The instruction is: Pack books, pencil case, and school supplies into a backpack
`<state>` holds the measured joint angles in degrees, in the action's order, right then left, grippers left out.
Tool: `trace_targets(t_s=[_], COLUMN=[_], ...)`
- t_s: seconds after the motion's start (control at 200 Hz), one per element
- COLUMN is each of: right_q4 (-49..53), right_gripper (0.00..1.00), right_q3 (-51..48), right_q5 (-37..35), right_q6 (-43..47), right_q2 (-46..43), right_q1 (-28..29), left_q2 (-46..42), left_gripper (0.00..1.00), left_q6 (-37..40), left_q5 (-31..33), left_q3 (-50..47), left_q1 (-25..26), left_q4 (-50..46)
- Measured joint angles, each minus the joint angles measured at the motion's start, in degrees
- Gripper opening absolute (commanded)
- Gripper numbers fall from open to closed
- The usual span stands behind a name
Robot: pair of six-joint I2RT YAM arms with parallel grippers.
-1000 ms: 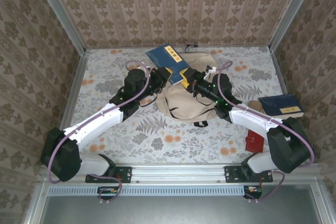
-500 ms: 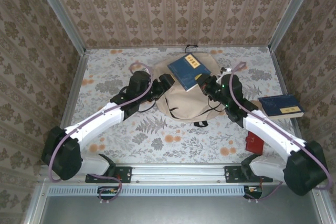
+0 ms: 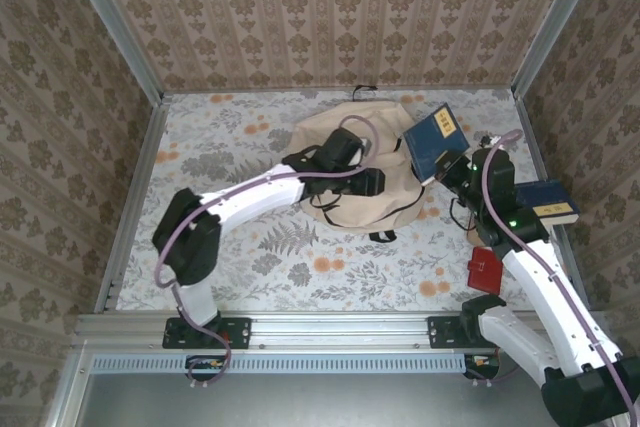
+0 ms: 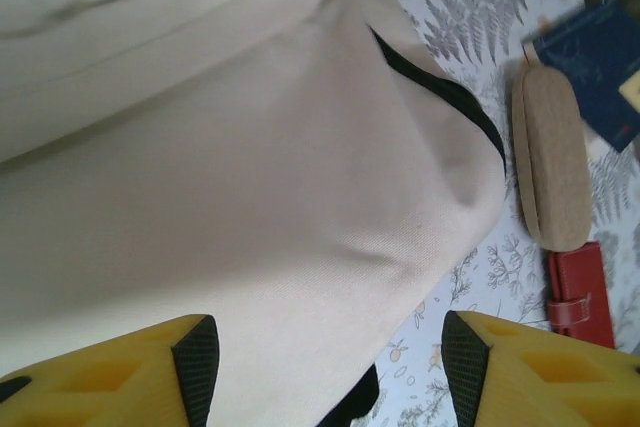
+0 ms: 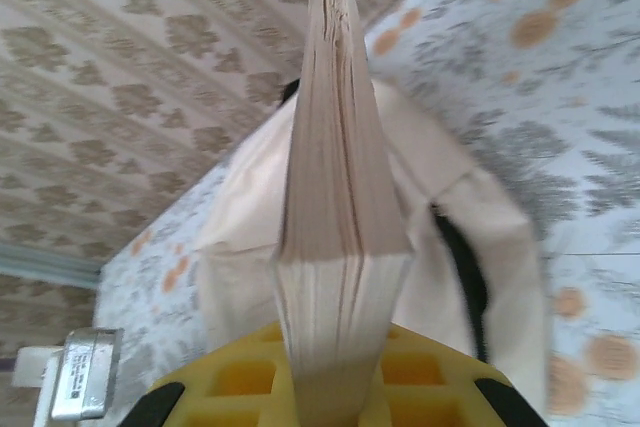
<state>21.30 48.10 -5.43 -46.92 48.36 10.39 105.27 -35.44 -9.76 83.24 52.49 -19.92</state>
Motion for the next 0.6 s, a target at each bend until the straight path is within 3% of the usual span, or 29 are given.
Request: trace_targets(t_s=[0.235,0.42,0.6], right_q4=[5.73,6.14,6.16], right_gripper=[0.06,0.06,0.07], right_q3=[-0.02,-0.31,-1.33], right_q5=[1.44,4.04,6.27], right_q6=[3.28,3.5,3.48], right_q2=[-1.79,-2.29,-2.36], right_q1=[-8.79,-11.74,-12.52], left_q2=[8.33,12.76,15.8], left_gripper=[0.63,0.59,0.54], left_q6=[8.33,12.46,14.43], left_q5=[6.47,13.57,18.64], left_q3=[11.3,17.9,20.72], left_q1=[6.34,10.12,10.43], left_q4=[-10.16,-17.51,-22.01])
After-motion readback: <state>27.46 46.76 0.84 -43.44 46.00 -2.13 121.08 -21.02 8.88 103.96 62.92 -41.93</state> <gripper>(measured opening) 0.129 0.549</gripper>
